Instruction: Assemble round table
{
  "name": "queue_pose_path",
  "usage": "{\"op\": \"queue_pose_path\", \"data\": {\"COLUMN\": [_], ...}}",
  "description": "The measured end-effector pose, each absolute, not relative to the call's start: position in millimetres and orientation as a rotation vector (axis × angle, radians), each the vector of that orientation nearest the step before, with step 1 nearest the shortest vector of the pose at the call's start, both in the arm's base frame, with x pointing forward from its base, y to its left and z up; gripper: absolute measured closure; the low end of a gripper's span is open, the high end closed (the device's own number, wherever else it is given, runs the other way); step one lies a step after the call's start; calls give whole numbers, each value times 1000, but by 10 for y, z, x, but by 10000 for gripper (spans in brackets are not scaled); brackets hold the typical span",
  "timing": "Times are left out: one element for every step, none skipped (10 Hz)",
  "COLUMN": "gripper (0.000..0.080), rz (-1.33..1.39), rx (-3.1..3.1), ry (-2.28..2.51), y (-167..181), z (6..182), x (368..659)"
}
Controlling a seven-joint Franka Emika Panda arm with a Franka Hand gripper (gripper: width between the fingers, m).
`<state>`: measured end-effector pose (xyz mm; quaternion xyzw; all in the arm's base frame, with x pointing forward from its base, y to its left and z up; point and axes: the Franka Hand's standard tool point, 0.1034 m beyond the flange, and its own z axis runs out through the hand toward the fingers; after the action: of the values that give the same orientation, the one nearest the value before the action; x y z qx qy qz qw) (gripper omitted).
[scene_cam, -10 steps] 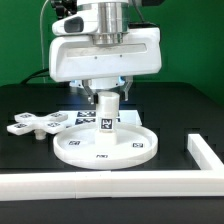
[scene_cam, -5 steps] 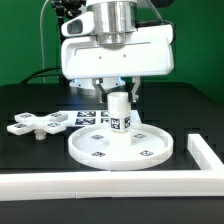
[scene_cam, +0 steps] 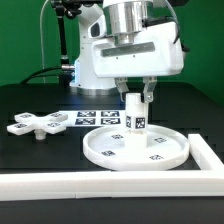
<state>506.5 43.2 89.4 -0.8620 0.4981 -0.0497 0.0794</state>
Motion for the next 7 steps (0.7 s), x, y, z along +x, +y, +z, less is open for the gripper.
{"op": "queue_pose_path", "data": {"gripper": [389, 389, 389, 389, 389, 389, 389], "rz": [-140, -130, -112, -87, -67, -21, -5], "rx": [-2535, -2487, -2399, -2312, -2220, -2056, -1992], "ry": [1551, 1608, 1703, 1797, 1891, 2058, 2115], "y": [421, 404, 372, 365, 357, 378, 368], "z": [893, 890, 884, 882, 879, 873, 873], "x": [5065, 5062, 5053, 5047, 5046, 5059, 5063]}}
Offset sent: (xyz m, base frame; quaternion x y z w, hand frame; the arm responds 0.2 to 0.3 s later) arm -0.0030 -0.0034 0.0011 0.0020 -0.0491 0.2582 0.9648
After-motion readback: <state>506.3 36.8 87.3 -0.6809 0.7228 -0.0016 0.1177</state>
